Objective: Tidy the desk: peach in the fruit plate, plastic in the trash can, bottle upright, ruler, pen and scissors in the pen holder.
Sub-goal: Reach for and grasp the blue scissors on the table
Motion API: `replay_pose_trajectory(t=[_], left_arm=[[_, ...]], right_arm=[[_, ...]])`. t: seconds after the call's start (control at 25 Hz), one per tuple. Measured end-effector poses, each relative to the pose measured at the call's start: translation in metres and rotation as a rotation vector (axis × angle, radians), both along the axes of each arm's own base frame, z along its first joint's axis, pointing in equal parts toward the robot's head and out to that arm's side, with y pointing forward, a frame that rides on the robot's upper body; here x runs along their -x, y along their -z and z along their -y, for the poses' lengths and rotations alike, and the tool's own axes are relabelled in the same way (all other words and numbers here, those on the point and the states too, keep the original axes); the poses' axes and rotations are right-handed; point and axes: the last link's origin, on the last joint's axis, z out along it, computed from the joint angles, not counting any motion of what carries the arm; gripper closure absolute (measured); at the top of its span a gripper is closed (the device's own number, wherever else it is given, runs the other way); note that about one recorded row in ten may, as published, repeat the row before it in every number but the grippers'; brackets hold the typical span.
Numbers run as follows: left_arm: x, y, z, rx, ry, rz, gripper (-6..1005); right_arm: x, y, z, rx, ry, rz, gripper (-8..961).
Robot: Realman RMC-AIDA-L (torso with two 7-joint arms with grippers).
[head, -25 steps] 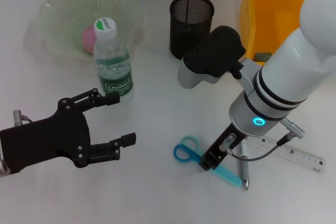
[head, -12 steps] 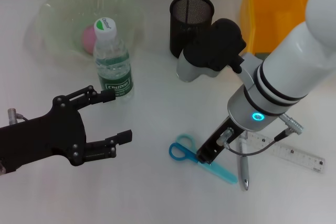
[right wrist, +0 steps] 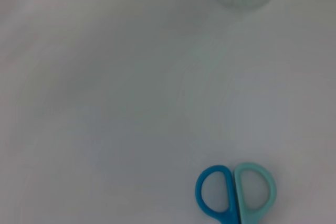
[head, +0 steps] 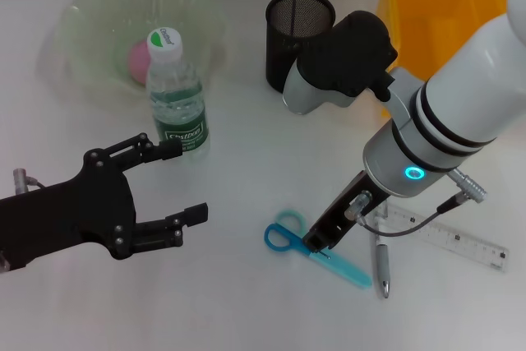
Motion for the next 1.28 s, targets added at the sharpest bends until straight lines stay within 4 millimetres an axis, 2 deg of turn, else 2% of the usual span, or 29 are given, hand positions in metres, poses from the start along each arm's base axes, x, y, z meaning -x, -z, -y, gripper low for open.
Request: replay_pose_trajectory(t=[0.04,0.24,0.36,1.28], left_arm=[[0.0,0.0,0.0,0.0,0.002,0.0,152],[-0.001,0.0,-0.001,0.001,0.003,-0.001,152],[-0.001,0.0,-0.001,0.001,0.003,-0.001,152],[0.0,-0.001,0.001,0.0,0.0,0.004,152]], right_arm=[[0.0,0.0,0.0,0.002,-0.003,0.002,770],[-0.002,0.004,0.002,0.009,-0.008,0.015,633],[-0.005,0.007,0.003,0.012,-0.008,0.024,516],[-0.009,0.02,0.004,0.037,-0.03,0.068,517]])
